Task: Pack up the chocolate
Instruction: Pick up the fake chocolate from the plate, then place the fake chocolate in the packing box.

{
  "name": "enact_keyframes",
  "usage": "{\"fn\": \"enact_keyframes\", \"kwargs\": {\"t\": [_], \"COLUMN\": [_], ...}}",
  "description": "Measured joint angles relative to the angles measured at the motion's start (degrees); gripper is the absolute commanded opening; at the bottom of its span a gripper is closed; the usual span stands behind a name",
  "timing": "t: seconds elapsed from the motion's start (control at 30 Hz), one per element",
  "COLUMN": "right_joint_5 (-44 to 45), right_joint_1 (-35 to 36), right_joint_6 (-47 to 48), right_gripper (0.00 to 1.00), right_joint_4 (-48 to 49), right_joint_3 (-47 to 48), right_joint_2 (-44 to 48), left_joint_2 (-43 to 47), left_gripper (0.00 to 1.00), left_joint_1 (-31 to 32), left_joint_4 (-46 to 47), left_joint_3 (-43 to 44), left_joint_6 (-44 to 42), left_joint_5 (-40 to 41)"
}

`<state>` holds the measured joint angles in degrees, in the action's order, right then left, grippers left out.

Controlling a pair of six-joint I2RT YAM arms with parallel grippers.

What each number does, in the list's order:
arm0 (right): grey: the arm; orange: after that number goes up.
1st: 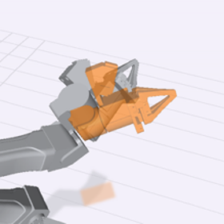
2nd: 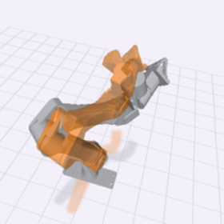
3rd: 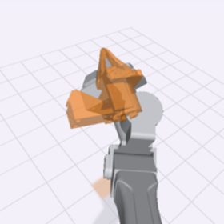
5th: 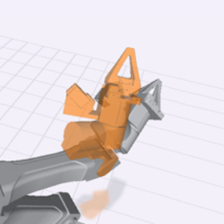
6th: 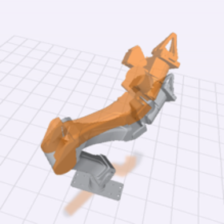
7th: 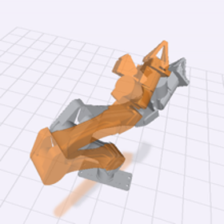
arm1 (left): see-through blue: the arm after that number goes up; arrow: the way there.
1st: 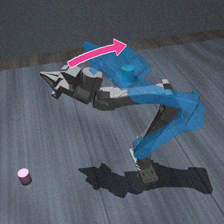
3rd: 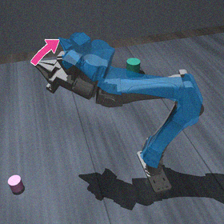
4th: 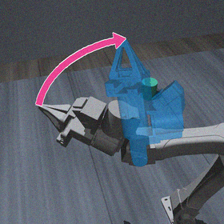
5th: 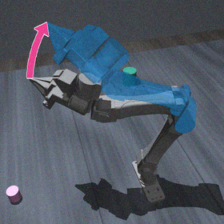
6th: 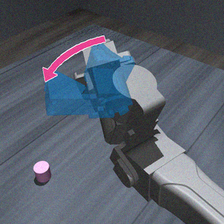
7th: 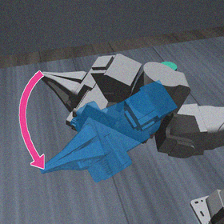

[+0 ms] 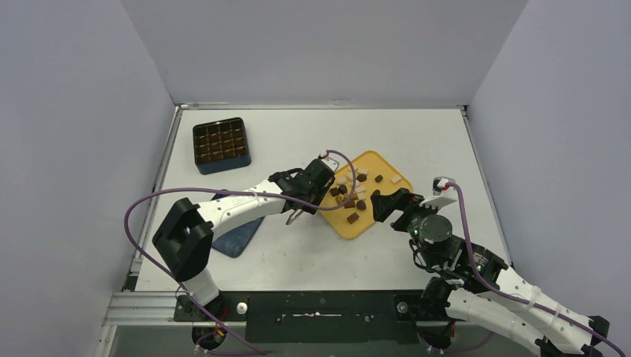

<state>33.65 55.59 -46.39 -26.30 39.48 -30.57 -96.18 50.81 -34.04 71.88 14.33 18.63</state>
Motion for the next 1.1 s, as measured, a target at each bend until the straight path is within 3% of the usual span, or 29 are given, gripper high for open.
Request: {"fn": "enact_keyframes", "kwargs": {"t": [0.47, 0.73, 0.83, 1.1], "right_joint_5": [0.0, 0.0, -0.1, -0.6], "right_joint_1": [0.0, 0.0, 0.0, 0.0], "right_joint_6": [-0.6, -0.7, -0.7, -0.8], "right_gripper": [1.00, 1.00, 1.00, 1.00], "right_joint_4": [0.1, 0.1, 0.1, 0.1], "right_joint_3": [-0.6, -0.7, -0.7, -1.0], "right_joint_2": [0.0, 0.0, 0.2, 0.7], "left_joint_2": [3.9, 6.3, 7.6, 12.8], "left_gripper": [0.28, 0.28, 0.28, 0.28], "left_joint_1": [0.0, -1.5, -5.0, -23.5], "left_joint_4": [-2.5, -4.9, -5.3, -6.2], "left_joint_3": [0.8, 5.7, 6.2, 6.2], "left_joint_6": [0.5, 0.6, 0.4, 0.0], "left_joint_5": [0.1, 2.4, 2.1, 1.4]}}
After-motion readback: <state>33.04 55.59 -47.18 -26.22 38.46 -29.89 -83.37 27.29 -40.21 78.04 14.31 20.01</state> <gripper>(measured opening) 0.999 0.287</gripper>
